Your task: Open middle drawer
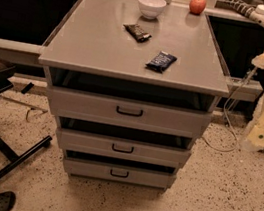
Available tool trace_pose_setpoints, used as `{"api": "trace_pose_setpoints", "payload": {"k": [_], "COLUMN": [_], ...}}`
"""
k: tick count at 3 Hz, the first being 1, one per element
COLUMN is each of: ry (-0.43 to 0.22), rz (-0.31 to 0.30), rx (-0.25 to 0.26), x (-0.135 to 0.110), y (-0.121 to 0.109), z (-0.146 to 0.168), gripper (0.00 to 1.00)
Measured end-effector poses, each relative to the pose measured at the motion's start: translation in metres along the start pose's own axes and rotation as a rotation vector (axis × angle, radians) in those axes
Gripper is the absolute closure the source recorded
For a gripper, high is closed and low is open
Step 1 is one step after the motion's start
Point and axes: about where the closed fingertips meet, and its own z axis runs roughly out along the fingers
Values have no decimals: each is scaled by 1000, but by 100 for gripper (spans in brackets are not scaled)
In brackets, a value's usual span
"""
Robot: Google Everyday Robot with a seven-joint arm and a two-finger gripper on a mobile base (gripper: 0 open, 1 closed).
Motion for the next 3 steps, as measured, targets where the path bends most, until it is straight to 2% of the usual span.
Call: {"api": "trace_pose_setpoints", "payload": {"k": [2,3], "ry": [-18,-74], "rz": [-2,36], "rx": [9,1], "x": [-2,-13], "y": [3,20], "z": [6,39], "gripper": [0,0]}}
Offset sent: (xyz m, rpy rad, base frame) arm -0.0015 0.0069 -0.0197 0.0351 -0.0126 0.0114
